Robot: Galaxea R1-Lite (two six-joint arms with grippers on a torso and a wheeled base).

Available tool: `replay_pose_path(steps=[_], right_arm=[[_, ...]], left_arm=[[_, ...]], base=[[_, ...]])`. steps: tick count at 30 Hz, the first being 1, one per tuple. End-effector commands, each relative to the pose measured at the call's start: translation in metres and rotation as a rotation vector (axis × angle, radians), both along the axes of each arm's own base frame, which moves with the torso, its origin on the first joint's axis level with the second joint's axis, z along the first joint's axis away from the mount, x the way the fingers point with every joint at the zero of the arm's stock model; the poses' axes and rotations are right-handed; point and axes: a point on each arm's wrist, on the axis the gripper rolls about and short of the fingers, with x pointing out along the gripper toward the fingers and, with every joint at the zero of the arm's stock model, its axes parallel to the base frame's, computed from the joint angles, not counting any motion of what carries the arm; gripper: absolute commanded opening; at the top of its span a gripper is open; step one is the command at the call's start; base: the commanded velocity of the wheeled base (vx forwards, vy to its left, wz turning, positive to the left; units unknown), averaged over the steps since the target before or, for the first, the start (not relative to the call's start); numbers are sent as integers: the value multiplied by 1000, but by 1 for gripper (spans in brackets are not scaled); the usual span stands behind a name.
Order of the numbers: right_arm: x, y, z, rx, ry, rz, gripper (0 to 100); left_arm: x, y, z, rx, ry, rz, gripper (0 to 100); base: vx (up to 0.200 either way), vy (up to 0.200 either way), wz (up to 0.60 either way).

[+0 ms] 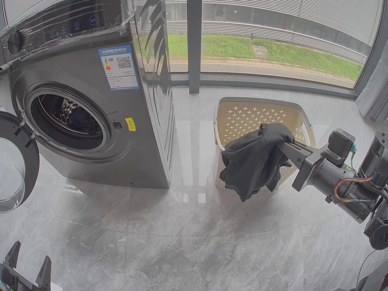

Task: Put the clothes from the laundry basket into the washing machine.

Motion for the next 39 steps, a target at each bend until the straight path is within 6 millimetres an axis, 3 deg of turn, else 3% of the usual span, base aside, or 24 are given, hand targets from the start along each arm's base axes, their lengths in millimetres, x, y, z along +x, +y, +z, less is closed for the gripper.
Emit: replay_pose_path(steps=[1, 16, 22, 28, 39], right_arm=[[0, 1, -1, -1, 1, 3, 0], [-1, 4, -3, -8, 10, 18, 0], [-2, 4, -5, -12, 15, 20, 0], [-3, 5, -5, -13, 16, 24, 0], [-3, 5, -7, -16, 21, 24, 0]], left_arm=[[1, 0, -5, -1, 18, 1, 100], [1, 0, -5, -5, 17, -1, 100], [1, 0, -5, -4, 17, -1, 100], [1, 0, -5, -5, 17, 1, 100], [1, 0, -5, -8, 17, 1, 100]], base=[[0, 200, 0], [0, 200, 0], [0, 0, 0], [-200, 0, 0], [0, 36, 0]])
